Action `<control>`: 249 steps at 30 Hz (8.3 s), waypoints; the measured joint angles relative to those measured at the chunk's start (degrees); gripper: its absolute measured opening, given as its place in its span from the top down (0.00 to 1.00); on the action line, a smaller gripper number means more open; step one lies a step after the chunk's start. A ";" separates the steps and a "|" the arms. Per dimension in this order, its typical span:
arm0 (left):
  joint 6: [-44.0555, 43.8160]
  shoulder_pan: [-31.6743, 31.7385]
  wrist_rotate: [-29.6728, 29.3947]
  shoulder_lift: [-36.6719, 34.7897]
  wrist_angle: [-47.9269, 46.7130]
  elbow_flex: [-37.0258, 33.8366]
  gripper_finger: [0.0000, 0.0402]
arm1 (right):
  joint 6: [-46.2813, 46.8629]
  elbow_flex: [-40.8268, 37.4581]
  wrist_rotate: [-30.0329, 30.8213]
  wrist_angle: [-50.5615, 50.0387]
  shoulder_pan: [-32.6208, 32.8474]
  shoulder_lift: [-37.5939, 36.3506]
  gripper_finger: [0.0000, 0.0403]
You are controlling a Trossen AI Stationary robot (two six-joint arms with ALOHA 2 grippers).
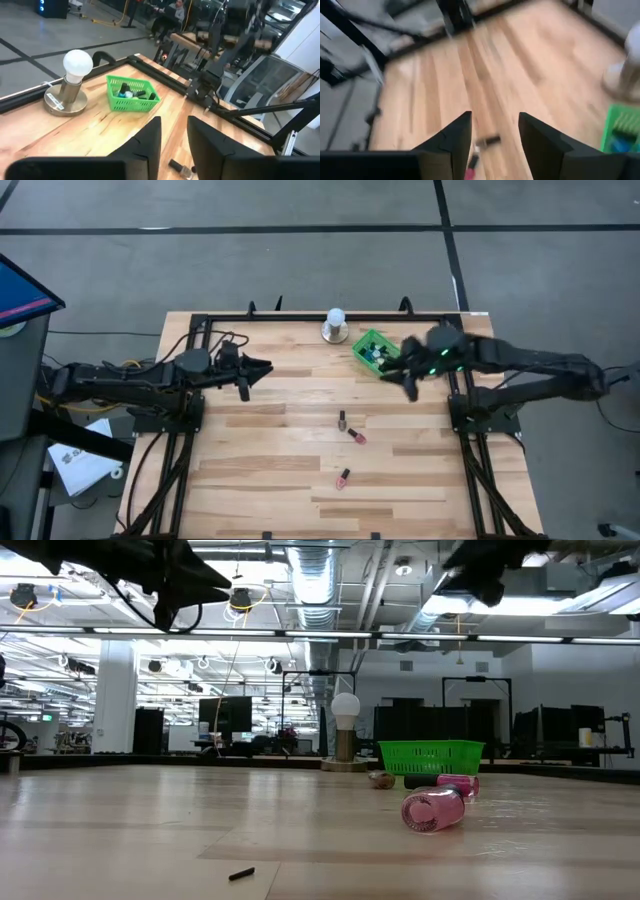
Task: Pick & Place Nail Polish
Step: Put the red nail polish bottle into the green bin, then put the brown nail polish bottle into the green bin
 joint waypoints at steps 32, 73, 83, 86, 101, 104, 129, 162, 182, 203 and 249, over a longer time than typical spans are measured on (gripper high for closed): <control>0.42 0.00 0.55 -0.26 -0.32 0.00 0.41 | 23.10 12.89 12.14 -7.65 23.22 55.23 0.44; 1.39 0.00 4.64 -1.18 -0.61 -0.05 0.42 | 21.74 19.16 10.64 -10.31 20.90 50.49 0.61; 6.45 0.00 5.05 -11.46 -0.34 -3.79 0.47 | 27.95 19.34 10.33 -9.94 22.88 56.39 0.43; 6.39 0.00 5.03 -15.13 -0.27 -6.53 0.48 | 28.00 19.17 10.49 -10.37 23.27 57.82 0.45; 5.34 0.00 5.01 -28.22 0.14 -17.02 0.57 | 29.39 19.33 10.47 -11.60 23.06 59.93 0.90; 5.33 0.00 5.03 -30.02 0.20 -18.81 0.60 | 29.12 19.45 10.06 -11.71 22.70 59.76 0.90; 1.62 0.00 5.05 -33.59 0.94 -26.97 0.75 | 6.94 23.01 21.23 -27.15 -8.53 38.98 0.90; 2.87 -0.02 3.94 -32.39 1.33 -26.97 0.75 | -13.48 22.88 3.21 -10.23 0.67 42.80 0.48; 2.95 -0.02 4.05 -31.76 1.28 -26.99 0.75 | -17.40 24.09 4.71 -3.28 10.98 60.31 0.45; 2.80 -0.11 4.31 -31.58 1.30 -26.99 0.75 | -16.80 27.95 9.35 -5.42 13.08 68.23 0.98; 2.32 -0.11 4.36 -30.20 1.36 -26.99 0.75 | -15.51 28.23 7.66 -16.37 1.13 66.11 0.40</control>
